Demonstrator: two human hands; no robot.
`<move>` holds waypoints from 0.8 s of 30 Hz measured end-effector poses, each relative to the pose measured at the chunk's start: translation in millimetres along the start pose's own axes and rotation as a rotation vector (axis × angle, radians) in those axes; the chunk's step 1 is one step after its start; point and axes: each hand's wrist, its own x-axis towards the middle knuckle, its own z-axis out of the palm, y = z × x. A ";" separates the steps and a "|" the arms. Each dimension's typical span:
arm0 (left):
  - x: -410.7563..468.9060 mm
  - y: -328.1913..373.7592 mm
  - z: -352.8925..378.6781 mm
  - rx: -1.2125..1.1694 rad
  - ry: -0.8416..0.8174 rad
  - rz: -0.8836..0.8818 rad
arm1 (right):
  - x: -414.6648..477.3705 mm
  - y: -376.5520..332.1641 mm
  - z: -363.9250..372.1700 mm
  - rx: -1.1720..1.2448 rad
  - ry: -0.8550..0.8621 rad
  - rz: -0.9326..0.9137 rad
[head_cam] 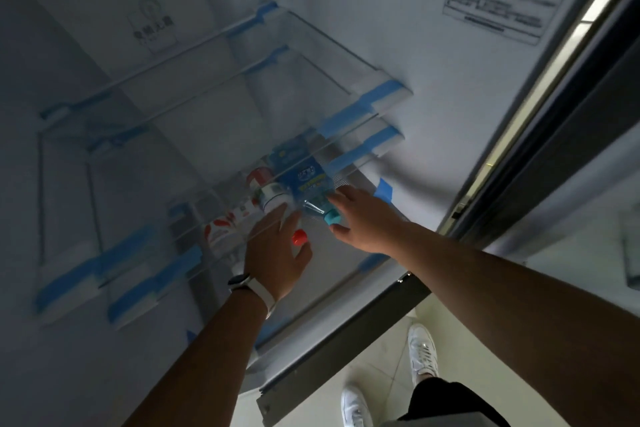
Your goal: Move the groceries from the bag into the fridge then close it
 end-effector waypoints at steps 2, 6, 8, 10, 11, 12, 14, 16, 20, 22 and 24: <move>-10.9 8.0 -5.1 -0.026 0.027 0.031 | -15.5 -7.3 -12.3 -0.040 0.009 -0.022; -34.6 22.3 -9.3 -0.030 0.019 0.088 | -55.0 -22.8 -31.8 -0.155 0.017 -0.006; -44.1 31.8 -9.2 -0.031 0.030 0.163 | -78.6 -29.6 -38.1 -0.205 0.044 0.011; -53.5 43.1 -5.5 -0.014 0.037 0.266 | -104.0 -35.7 -42.6 -0.244 0.074 0.064; -58.8 50.2 -2.7 -0.004 0.038 0.325 | -117.2 -38.5 -44.0 -0.253 0.086 0.094; -65.3 58.3 0.7 0.004 0.036 0.378 | -131.3 -41.3 -44.7 -0.250 0.098 0.121; -79.2 75.7 7.5 0.000 0.007 0.439 | -161.2 -46.2 -45.0 -0.225 0.106 0.174; -91.1 92.7 11.7 -0.030 -0.024 0.469 | -192.3 -50.2 -48.0 -0.205 0.082 0.249; -101.8 123.8 12.2 -0.084 -0.030 0.583 | -253.8 -52.7 -52.5 -0.220 0.092 0.358; -106.7 139.9 14.1 -0.107 -0.056 0.647 | -284.0 -54.4 -51.8 -0.230 0.095 0.412; -111.6 158.8 16.7 -0.128 -0.088 0.699 | -314.1 -58.2 -52.8 -0.231 0.113 0.465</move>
